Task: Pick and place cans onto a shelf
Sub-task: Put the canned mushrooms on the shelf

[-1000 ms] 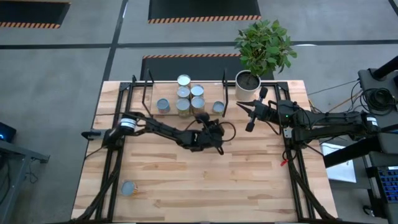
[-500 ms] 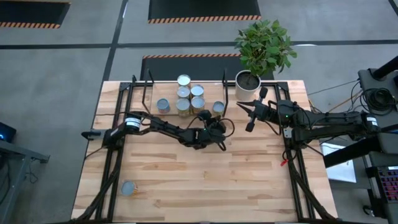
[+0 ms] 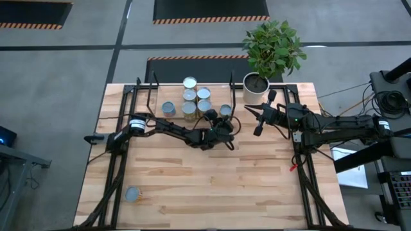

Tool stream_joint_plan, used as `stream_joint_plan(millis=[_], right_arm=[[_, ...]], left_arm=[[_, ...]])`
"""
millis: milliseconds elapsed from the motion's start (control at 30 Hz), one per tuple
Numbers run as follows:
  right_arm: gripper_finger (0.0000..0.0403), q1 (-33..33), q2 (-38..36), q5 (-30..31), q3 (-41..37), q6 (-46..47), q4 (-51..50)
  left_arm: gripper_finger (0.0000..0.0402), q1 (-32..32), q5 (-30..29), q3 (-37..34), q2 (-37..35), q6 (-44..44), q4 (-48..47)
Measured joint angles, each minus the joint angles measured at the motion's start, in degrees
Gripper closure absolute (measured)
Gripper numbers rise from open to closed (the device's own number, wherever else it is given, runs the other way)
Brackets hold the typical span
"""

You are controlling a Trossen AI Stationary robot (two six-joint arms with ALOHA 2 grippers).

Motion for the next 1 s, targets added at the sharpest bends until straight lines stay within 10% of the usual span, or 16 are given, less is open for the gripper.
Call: stream_joint_plan(millis=[1000], right_arm=[[0.039, 0.0, 0.0, 0.01, 0.0, -0.04, 0.0]], left_arm=[[0.0402, 1.67, 4.45, 0.0, 0.11, -6.48, 0.02]])
